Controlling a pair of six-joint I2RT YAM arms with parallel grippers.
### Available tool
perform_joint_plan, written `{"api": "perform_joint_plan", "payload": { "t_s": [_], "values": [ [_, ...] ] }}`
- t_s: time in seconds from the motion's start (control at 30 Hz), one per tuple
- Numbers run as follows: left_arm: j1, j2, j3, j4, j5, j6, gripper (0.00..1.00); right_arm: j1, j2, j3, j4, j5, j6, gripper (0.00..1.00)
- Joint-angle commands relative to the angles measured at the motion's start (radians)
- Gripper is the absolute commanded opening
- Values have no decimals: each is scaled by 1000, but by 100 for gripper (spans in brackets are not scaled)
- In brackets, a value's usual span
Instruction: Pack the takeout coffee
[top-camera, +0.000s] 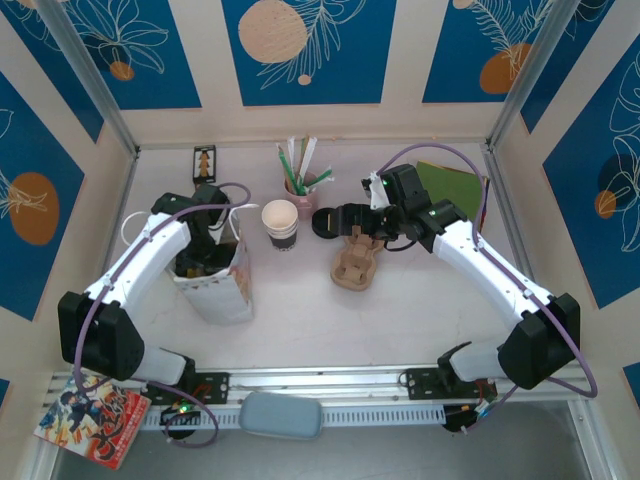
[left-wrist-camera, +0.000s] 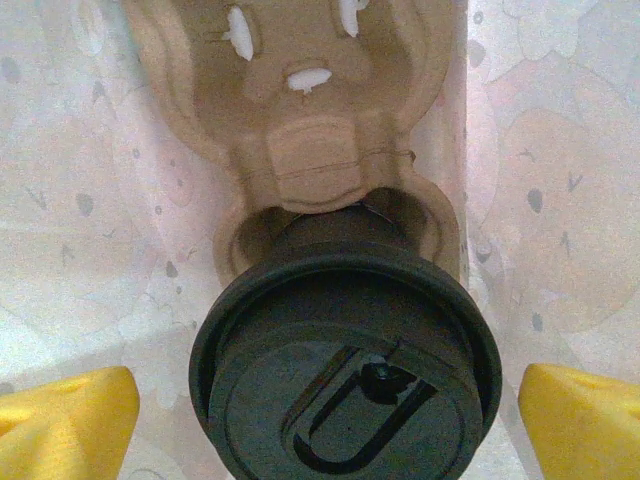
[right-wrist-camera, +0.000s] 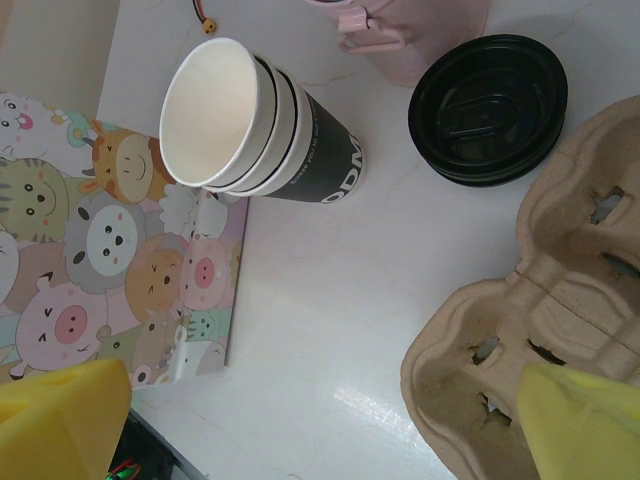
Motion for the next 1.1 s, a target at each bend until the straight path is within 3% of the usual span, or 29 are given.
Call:
{"api": "perform_joint_plan", "payload": {
  "t_s": [0.0, 1.07],
  "values": [
    [17, -8, 22, -21, 13, -16, 97, -3, -4, -4, 4, -19, 8, 99],
    [16, -1, 69, -52, 26, -17, 98, -3, 20, 7, 13, -30, 10, 99]
  ]
}}
